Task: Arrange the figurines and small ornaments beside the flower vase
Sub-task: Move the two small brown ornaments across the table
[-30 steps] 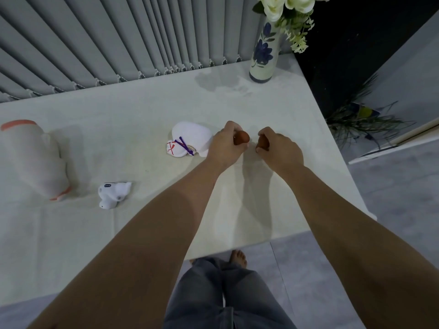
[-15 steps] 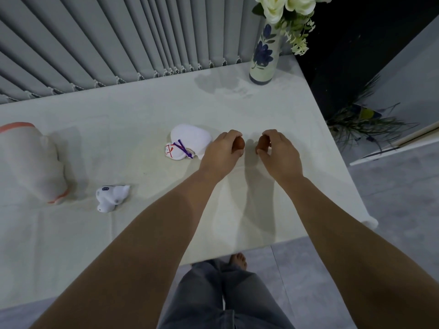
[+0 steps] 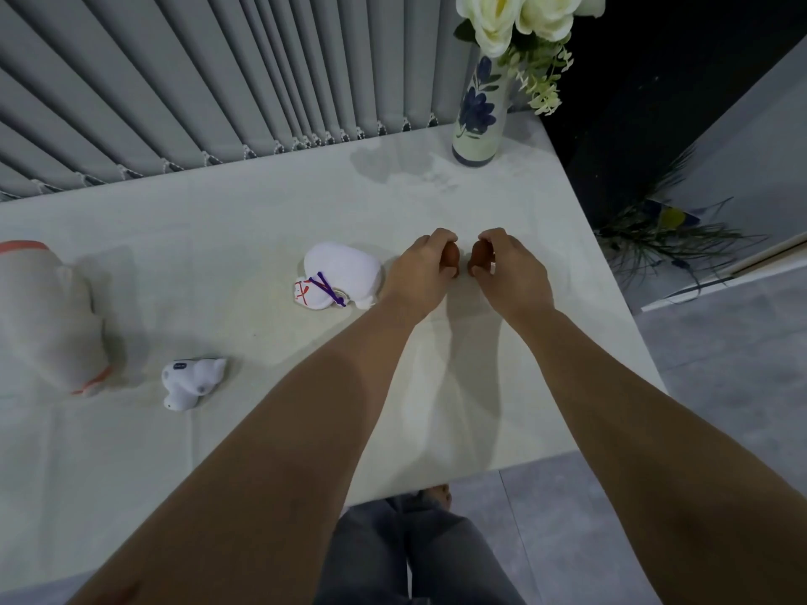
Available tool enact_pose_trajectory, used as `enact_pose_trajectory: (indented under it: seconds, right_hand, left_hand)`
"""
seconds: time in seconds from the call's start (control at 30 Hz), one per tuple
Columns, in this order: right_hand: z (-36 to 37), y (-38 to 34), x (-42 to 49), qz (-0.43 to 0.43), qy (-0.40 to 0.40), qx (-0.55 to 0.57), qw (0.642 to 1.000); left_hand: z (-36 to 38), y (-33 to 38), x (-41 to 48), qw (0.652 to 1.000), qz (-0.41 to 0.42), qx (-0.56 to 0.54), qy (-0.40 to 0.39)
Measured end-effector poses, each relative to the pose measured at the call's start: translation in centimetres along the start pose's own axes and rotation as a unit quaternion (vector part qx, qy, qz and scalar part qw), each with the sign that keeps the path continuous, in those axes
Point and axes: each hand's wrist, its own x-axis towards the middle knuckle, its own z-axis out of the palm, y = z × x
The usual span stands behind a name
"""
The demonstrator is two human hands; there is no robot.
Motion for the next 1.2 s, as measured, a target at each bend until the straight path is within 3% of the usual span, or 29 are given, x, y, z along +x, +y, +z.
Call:
enact_pose_trajectory:
  seconds: [0.67, 0.87, 1.1, 1.2]
  right_hand:
    - [-0.4, 0.6, -0.6, -0.016, -0.003, 0.013, 1.000]
    - [-0.8, 0.1, -1.0, -0.013, 0.033, 0.000, 0.999]
    - [-1.0, -4.0, -2.4, -0.056, 0.125, 0.028, 0.990]
    - [0.2, -7.0, -2.6, -0.110, 0.123, 0.028, 0.986]
  left_hand:
    - [0.0, 0.5, -0.6, 0.999, -0.013, 0.051, 0.009]
    - [-0.3, 0.4, -1.3, 0.999, -0.026, 0.046, 0.004]
    - [-2.7, -0.5, -4.7, 0.995, 0.008, 0.014, 0.096]
    - [-4.9, -1.9, -6.6, 0.991, 0.005, 0.000, 0.135]
